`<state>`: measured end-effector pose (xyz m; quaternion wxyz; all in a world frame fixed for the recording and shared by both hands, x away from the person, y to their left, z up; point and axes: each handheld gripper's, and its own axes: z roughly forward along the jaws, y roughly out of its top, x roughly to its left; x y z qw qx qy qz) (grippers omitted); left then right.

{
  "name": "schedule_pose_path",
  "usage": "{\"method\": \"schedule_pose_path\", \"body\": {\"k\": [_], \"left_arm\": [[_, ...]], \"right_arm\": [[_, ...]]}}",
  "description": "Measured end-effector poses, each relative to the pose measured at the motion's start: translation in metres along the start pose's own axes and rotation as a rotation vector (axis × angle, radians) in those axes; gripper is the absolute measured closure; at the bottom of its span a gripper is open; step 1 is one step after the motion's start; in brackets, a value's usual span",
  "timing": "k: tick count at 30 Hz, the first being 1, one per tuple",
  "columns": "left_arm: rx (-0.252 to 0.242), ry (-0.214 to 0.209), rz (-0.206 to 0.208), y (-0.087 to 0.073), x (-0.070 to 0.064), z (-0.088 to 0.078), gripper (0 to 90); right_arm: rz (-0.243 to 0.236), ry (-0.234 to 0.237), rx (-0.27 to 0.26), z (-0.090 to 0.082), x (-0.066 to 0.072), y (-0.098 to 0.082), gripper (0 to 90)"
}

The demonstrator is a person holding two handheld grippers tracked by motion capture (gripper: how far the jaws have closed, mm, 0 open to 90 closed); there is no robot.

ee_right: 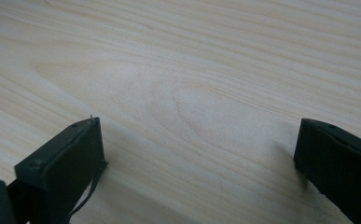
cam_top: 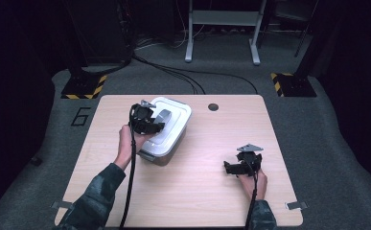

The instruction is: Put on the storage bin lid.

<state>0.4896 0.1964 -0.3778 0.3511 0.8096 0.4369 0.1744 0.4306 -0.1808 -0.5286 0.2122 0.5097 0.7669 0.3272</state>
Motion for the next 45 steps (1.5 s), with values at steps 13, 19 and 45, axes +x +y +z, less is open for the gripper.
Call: {"method": "schedule_pose_path", "body": {"k": [13, 19, 45], "left_arm": [[-0.037, -0.015, 0.019, -0.007, 0.017, -0.041, 14.6], [-0.048, 0.010, 0.023, -0.023, 0.032, -0.060, 8.7], [-0.010, 0.091, -0.118, -0.151, 0.075, -0.055, 0.8]], "right_arm": [[0.001, -0.001, 0.000, 0.000, 0.000, 0.000, 0.8], [0.001, -0.001, -0.002, 0.000, 0.000, 0.000, 0.9], [0.002, -0.002, -0.002, 0.000, 0.000, 0.000, 0.9]]}}
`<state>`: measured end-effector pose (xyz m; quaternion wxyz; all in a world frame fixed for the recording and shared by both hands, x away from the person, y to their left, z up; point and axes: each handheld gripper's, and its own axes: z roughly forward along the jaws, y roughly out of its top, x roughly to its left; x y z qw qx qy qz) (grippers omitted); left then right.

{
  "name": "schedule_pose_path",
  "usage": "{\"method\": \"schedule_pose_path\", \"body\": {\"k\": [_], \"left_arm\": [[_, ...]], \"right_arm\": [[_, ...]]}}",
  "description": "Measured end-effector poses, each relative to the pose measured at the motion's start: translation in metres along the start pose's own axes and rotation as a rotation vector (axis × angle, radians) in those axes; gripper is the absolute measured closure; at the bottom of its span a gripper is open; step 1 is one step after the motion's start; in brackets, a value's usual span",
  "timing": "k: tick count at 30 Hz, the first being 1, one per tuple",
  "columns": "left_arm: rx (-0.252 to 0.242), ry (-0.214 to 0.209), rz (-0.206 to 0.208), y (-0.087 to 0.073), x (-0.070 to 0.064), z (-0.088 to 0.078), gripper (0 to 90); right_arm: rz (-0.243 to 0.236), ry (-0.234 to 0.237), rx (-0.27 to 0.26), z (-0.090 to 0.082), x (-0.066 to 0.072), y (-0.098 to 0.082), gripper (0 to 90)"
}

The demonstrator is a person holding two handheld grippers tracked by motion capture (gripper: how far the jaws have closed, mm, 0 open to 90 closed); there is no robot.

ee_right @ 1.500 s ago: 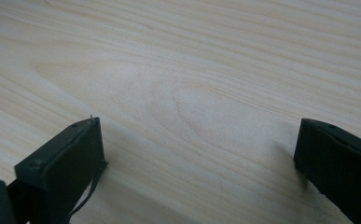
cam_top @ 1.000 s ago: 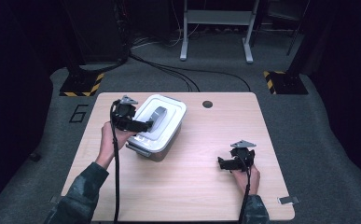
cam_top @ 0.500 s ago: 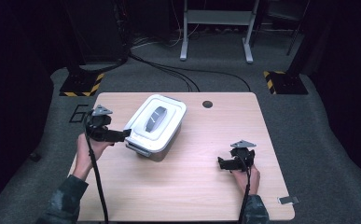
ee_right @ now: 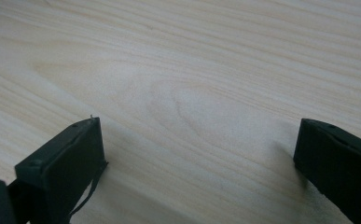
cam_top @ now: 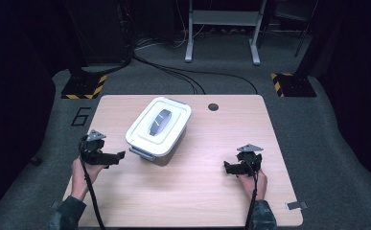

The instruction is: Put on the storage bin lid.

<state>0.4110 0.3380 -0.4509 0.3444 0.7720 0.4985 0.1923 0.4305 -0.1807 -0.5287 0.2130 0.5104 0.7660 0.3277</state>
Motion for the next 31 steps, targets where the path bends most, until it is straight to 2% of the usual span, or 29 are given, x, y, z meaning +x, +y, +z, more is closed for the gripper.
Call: {"method": "schedule_pose_path", "body": {"k": [7, 11, 15, 19, 31], "left_arm": [[0.029, 0.020, -0.028, -0.037, 0.002, 0.021, 0.2], [0.004, 0.047, -0.050, -0.057, -0.002, 0.032, 0.1], [-0.010, 0.065, -0.051, -0.073, -0.005, 0.040, 0.1], [-0.002, 0.092, -0.028, -0.074, -0.008, 0.040, 0.0], [0.008, 0.094, -0.034, -0.074, -0.009, 0.039, 0.0]], "right_arm": [[0.000, 0.000, 0.000, 0.000, 0.000, 0.000, 0.9], [-0.001, -0.001, -0.001, 0.000, 0.000, 0.000, 0.9], [0.000, -0.001, 0.000, 0.000, 0.000, 0.000, 0.9], [-0.001, 0.000, -0.001, 0.000, 0.000, 0.000, 0.9], [0.002, -0.011, 0.001, 0.000, 0.001, 0.000, 0.2]]}}
